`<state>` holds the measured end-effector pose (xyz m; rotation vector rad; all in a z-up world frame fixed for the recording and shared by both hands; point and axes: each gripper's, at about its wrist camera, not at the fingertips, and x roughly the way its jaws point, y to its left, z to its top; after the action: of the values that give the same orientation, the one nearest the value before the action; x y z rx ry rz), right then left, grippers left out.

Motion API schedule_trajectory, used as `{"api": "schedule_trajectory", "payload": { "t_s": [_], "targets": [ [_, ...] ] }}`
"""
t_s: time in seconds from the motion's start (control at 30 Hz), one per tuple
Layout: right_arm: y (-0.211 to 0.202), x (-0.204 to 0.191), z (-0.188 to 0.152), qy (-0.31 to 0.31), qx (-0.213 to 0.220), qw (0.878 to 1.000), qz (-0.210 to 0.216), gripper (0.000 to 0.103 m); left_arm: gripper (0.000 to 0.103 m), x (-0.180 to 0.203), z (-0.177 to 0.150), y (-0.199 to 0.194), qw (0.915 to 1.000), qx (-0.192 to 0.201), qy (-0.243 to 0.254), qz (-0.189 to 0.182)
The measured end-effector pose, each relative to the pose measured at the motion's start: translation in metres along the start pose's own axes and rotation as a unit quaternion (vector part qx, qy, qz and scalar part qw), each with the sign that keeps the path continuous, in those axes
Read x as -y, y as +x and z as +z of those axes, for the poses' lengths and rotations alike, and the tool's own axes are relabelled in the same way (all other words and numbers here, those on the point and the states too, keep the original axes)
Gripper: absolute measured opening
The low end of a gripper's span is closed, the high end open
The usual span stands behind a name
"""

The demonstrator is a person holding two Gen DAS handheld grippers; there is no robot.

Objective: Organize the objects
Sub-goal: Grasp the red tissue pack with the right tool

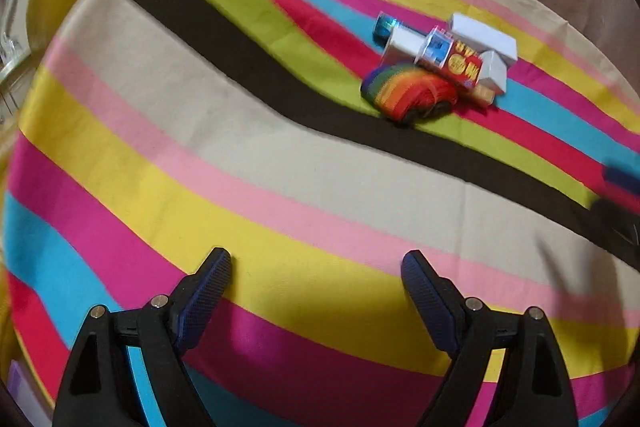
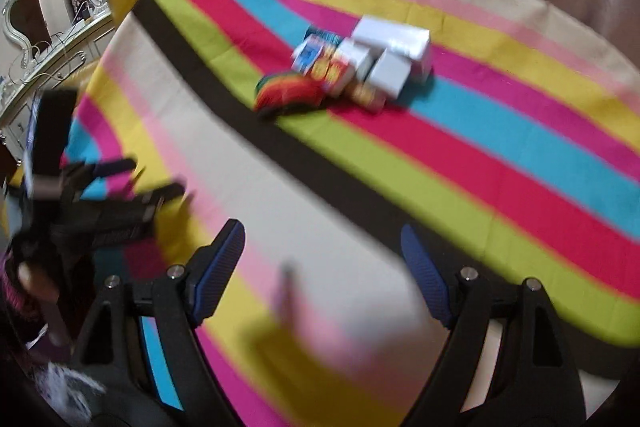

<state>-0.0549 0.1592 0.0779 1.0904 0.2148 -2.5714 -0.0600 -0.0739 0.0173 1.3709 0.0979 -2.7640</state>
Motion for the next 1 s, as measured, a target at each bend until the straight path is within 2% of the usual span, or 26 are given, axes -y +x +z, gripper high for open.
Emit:
{"api": "schedule_trajectory", "payload": {
  "t_s": [0.17, 0.23, 0.33, 0.5, 0.53, 0.6, 0.67, 0.77, 0.83, 1.0],
  "targets": [
    [0.031, -0.008, 0.045, -0.056, 0.017, 0.998, -0.013, 0.083, 0.103, -0.002, 0.001, 0.006, 0.9992, 0.0, -0.005, -0.04],
    [0.045, -0.013, 0.062, -0.073, 0.026, 0.997, -0.007, 0.083, 0.103, 0.001, 0.002, 0.009, 0.9995, -0.003, -0.001, -0.032],
    [0.066, -0.016, 0.081, -0.08, 0.038, 0.996, 0.01, 0.083, 0.103, 0.012, 0.001, 0.01, 0.9994, -0.014, 0.032, -0.008],
    [0.11, -0.023, 0.099, -0.106, 0.021, 0.994, -0.012, 0.082, 0.103, 0.01, 0.002, 0.01, 0.9995, -0.013, 0.028, -0.011],
    [0.118, -0.024, 0.1, -0.114, 0.014, 0.993, -0.018, 0.079, 0.103, 0.009, 0.002, 0.01, 0.9995, -0.013, 0.027, -0.011],
    [0.123, -0.021, 0.1, -0.117, 0.026, 0.993, -0.007, 0.074, 0.103, 0.009, 0.002, 0.01, 0.9995, -0.013, 0.026, -0.011],
    [0.123, -0.016, 0.101, -0.102, 0.018, 0.995, -0.005, 0.046, 0.103, 0.009, 0.002, 0.01, 0.9995, -0.012, 0.026, -0.011],
    [0.11, -0.005, 0.094, -0.067, 0.003, 0.998, 0.021, 0.045, 0.103, 0.009, 0.002, 0.009, 0.9996, -0.012, 0.025, -0.01],
    [0.094, 0.002, 0.082, -0.044, -0.03, 0.997, 0.062, 0.045, 0.103, 0.009, 0.002, 0.01, 0.9996, -0.012, 0.025, -0.01],
    [0.048, 0.021, 0.028, -0.021, -0.094, 0.992, 0.081, 0.045, 0.103, 0.009, 0.003, 0.01, 0.9996, -0.012, 0.025, -0.009]
  ]
}}
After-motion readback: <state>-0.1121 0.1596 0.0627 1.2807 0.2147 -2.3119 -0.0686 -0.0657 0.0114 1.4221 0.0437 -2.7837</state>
